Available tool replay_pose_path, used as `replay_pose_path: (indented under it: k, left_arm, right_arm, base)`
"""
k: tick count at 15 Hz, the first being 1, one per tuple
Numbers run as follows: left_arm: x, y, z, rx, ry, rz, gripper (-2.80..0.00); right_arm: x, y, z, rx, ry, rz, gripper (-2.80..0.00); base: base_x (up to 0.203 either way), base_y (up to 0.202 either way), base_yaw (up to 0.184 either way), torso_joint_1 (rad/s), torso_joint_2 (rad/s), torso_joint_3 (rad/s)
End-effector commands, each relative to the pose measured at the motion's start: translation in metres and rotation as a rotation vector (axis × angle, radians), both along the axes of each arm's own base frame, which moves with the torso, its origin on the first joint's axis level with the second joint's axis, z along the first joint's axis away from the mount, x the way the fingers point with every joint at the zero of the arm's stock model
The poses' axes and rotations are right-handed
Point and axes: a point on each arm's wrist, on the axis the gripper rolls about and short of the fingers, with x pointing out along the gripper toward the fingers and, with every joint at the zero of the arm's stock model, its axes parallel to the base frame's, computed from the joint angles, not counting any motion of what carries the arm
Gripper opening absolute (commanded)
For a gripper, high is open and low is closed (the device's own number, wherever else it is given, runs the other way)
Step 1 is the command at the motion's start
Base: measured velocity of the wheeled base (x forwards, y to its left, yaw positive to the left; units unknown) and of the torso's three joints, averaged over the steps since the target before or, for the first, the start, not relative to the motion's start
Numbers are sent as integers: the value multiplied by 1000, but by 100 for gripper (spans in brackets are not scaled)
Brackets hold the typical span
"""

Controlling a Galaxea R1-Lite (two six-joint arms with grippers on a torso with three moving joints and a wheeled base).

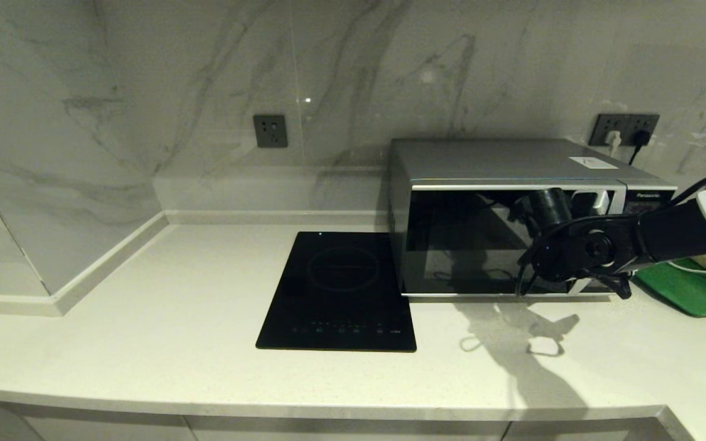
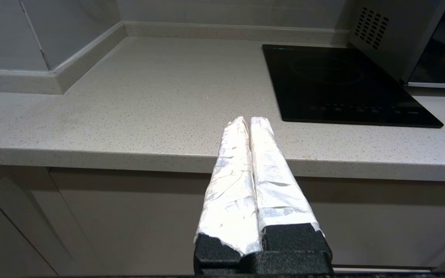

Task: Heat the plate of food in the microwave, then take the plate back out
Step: Open the microwave oven

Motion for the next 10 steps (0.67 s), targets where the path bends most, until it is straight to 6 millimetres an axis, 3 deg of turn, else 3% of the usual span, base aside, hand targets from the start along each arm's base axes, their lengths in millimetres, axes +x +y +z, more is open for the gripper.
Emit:
replay_pose_path:
  k: [1, 10]
  left_arm:
    - [0, 0, 0, -1, 0, 1, -280]
    - [0, 0, 0, -1, 0, 1, -280]
  right_arm:
    - [12, -12, -7, -4, -1, -40, 0]
    - [27, -24, -6, 6, -38, -70, 0]
  base:
    - [0, 0, 0, 0, 0, 0]
    - [0, 0, 0, 0, 0, 0]
